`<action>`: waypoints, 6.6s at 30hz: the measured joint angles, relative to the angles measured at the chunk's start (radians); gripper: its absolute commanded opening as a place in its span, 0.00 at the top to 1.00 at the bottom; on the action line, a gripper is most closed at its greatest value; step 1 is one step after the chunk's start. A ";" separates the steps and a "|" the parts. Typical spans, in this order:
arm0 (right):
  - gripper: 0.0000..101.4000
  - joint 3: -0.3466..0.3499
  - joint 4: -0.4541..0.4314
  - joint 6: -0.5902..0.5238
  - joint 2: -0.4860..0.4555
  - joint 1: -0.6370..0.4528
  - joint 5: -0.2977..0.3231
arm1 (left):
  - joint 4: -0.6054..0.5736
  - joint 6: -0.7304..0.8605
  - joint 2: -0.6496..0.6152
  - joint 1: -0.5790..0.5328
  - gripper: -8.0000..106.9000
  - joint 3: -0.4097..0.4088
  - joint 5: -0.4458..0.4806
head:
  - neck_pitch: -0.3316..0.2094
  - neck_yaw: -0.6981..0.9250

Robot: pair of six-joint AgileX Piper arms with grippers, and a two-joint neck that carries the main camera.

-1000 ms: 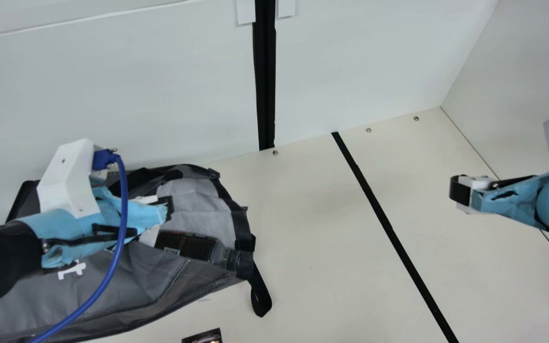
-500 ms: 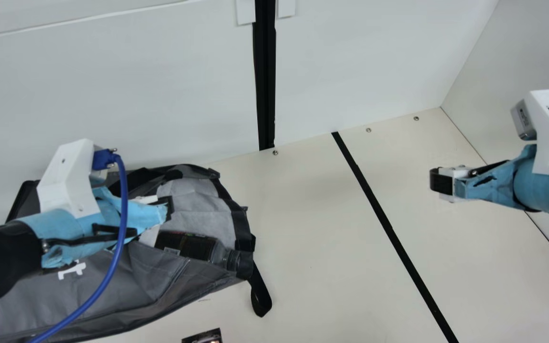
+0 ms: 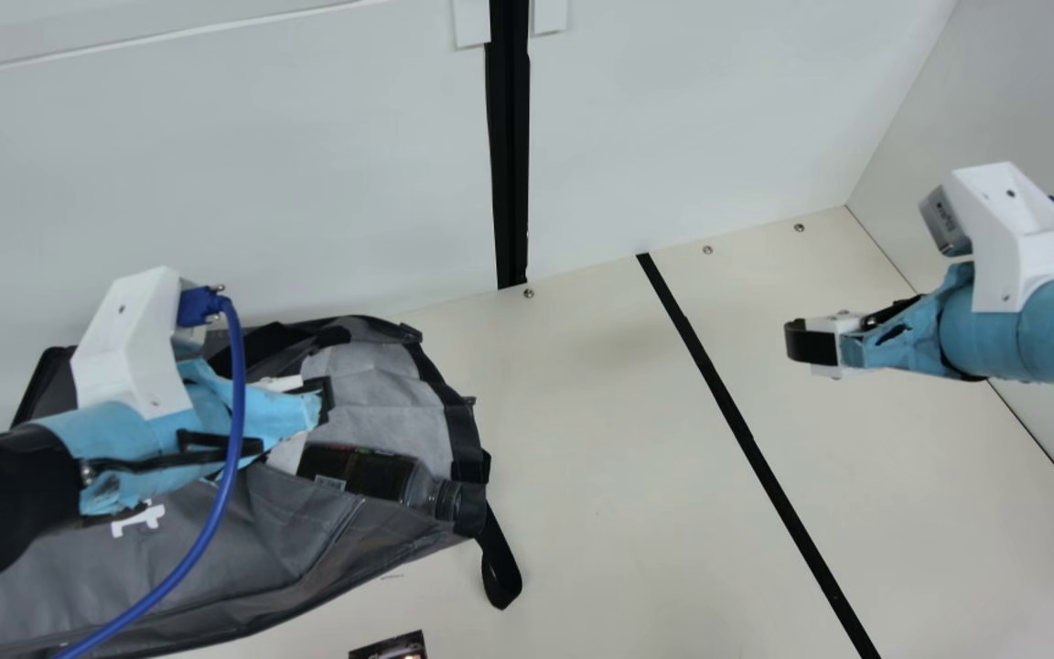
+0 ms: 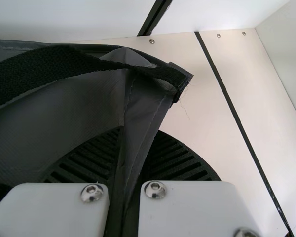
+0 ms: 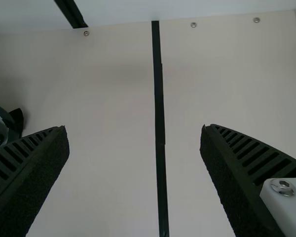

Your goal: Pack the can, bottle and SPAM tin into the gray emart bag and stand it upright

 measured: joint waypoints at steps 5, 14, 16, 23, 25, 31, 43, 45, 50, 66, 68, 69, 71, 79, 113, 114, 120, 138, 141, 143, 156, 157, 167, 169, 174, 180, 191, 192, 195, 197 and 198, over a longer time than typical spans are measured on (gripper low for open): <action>0.06 0.030 0.065 -0.071 0.033 0.005 -0.018 | 0.000 0.000 0.000 0.000 1.00 0.000 0.000 | 0.000 0.000; 0.06 0.070 0.172 -0.202 0.093 0.007 -0.044 | 0.000 0.000 0.000 0.000 1.00 0.000 0.000 | 0.000 0.000; 0.06 0.081 0.191 -0.227 0.106 0.009 -0.050 | 0.000 0.000 0.000 0.000 1.00 0.000 0.000 | 0.000 0.002; 0.06 0.119 0.258 -0.316 0.147 0.030 -0.060 | 0.000 0.000 0.000 0.000 1.00 0.000 0.000 | 0.000 0.000; 0.06 0.132 0.274 -0.341 0.158 0.039 -0.064 | 0.000 0.000 0.000 0.000 1.00 0.000 0.000 | 0.000 0.000; 0.06 0.171 0.311 -0.410 0.186 0.072 -0.090 | 0.000 0.000 0.000 0.000 1.00 0.000 0.000 | 0.000 0.002; 0.06 0.236 0.394 -0.515 0.247 0.149 -0.132 | 0.000 0.000 0.000 0.000 1.00 0.000 0.000 | 0.000 0.000; 0.06 0.245 0.409 -0.529 0.258 0.161 -0.134 | 0.000 0.000 0.000 0.000 1.00 0.000 0.000 | 0.000 0.000; 0.06 0.258 0.447 -0.569 0.286 0.195 -0.144 | 0.000 0.000 0.000 0.000 1.00 0.000 0.000 | 0.000 0.002; 0.06 0.260 0.542 -0.654 0.400 0.294 -0.168 | 0.000 0.000 0.000 0.000 1.00 0.000 0.000 | 0.000 0.000; 0.06 0.260 0.552 -0.664 0.416 0.308 -0.172 | 0.000 0.000 0.000 0.000 1.00 0.000 0.000 | 0.000 0.000; 0.06 0.260 0.557 -0.669 0.421 0.315 -0.175 | 0.000 0.000 0.000 0.000 1.00 0.000 0.000 | 0.000 0.002; 0.06 0.257 0.567 -0.676 0.437 0.331 -0.177 | 0.000 0.000 0.000 0.000 1.00 0.000 0.000 | 0.000 0.000; 0.06 0.229 0.589 -0.698 0.503 0.392 -0.190 | 0.000 0.000 0.000 0.000 1.00 0.000 0.000 | 0.000 0.000; 0.06 0.049 0.661 -0.700 0.759 0.630 -0.221 | 0.000 0.000 0.000 0.000 1.00 0.000 0.000 | 0.000 0.002; 0.06 0.040 0.661 -0.698 0.768 0.637 -0.221 | 0.000 0.000 0.000 0.000 1.00 0.000 0.000 | 0.000 0.000; 0.06 -0.007 0.668 -0.686 0.812 0.674 -0.220 | 0.000 0.000 0.000 0.000 1.00 0.000 0.000 | 0.000 0.000; 1.00 -0.060 0.693 -0.654 0.862 0.708 -0.157 | 0.000 0.000 0.000 0.000 1.00 0.000 0.000 | 0.000 0.000; 1.00 -0.055 0.696 -0.648 0.858 0.701 -0.138 | 0.000 0.000 0.000 0.000 1.00 0.000 0.000 | 0.000 0.002; 1.00 -0.049 0.698 -0.642 0.855 0.692 -0.129 | 0.000 0.000 0.000 0.000 1.00 0.000 0.000 | 0.002 0.002; 1.00 0.021 0.750 -0.624 0.785 0.631 -0.037 | 0.000 0.000 0.000 0.000 1.00 0.000 0.000 | 0.000 0.000; 1.00 0.029 0.751 -0.626 0.777 0.626 -0.028 | 0.000 0.000 0.000 0.000 1.00 0.000 0.000 | 0.000 0.000; 1.00 0.124 0.812 -0.654 0.674 0.605 0.016 | -0.026 0.021 -0.030 -0.004 1.00 0.033 -0.028 | 0.000 0.002; 1.00 0.150 0.830 -0.661 0.651 0.609 0.014 | -0.030 0.027 -0.028 -0.006 1.00 0.029 -0.030 | 0.000 0.000; 1.00 0.206 0.871 -0.664 0.590 0.626 0.014 | -0.039 0.031 -0.028 -0.010 1.00 0.025 -0.047 | 0.000 0.000; 1.00 0.259 0.917 -0.660 0.522 0.644 0.014 | -0.037 0.021 -0.044 -0.020 1.00 0.031 -0.070 | 0.000 0.002; 1.00 0.310 0.982 -0.613 0.402 0.641 0.016 | 0.000 -0.006 -0.091 -0.038 1.00 0.043 -0.083 | 0.000 0.002; 1.00 0.313 0.990 -0.608 0.390 0.638 0.016 | 0.000 -0.006 -0.094 -0.038 1.00 0.044 -0.083 | 0.000 0.002; 1.00 0.318 1.012 -0.587 0.356 0.630 0.016 | 0.002 -0.003 -0.105 -0.038 1.00 0.044 -0.085 | 0.000 0.000; 1.00 0.319 1.017 -0.570 0.333 0.624 0.016 | -0.003 0.002 -0.113 -0.036 1.00 0.044 -0.083 | 0.000 0.000; 1.00 0.320 1.019 -0.564 0.320 0.620 0.016 | -0.005 0.005 -0.118 -0.036 1.00 0.045 -0.081 | 0.000 0.000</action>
